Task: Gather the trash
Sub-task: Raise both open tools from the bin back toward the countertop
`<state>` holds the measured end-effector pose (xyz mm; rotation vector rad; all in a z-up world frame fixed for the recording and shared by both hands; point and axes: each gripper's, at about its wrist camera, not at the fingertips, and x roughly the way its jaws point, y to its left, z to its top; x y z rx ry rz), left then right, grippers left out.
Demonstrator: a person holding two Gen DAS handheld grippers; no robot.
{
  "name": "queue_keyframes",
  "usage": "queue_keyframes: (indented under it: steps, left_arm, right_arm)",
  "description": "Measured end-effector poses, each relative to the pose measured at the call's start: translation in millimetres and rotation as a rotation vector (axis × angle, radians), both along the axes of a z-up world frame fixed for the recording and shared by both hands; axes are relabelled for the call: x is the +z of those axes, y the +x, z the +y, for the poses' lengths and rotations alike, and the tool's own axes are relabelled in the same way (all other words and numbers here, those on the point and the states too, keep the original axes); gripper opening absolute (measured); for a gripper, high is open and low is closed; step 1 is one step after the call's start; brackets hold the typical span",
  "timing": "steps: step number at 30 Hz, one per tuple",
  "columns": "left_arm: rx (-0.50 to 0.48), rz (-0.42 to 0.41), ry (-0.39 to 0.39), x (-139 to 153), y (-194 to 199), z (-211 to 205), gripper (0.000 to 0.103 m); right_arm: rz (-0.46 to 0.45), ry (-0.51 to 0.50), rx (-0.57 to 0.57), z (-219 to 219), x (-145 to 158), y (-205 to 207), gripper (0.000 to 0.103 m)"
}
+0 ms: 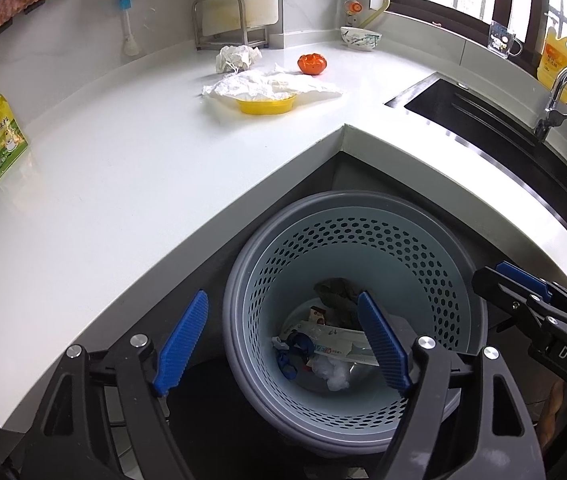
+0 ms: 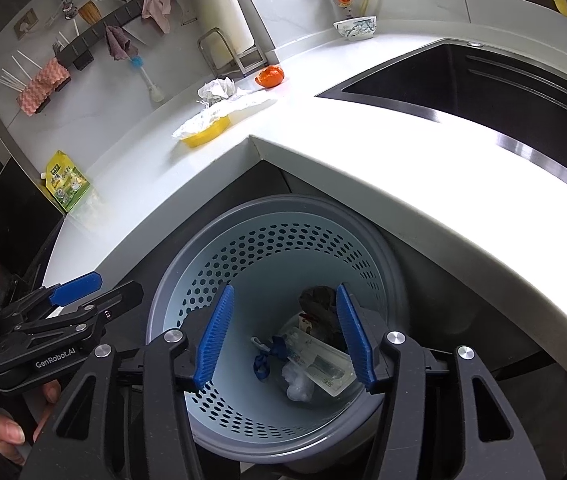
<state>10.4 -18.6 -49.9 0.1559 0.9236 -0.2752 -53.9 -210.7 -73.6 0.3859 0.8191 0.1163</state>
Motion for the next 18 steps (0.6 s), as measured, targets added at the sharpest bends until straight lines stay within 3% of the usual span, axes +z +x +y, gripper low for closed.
queue_keyframes:
  steps: [10, 18]
  left_arm:
    - [0.02, -0.025, -0.04, 26, 10, 4, 0.078]
    - [0.058, -0.09, -0.064, 52, 30, 12, 0.089]
  right_arm:
    - [-0.052, -0.007, -0.002, -7, 28, 13, 0.062]
    - [-0.08, -0.025, -0.007, -16, 39, 34, 0.067]
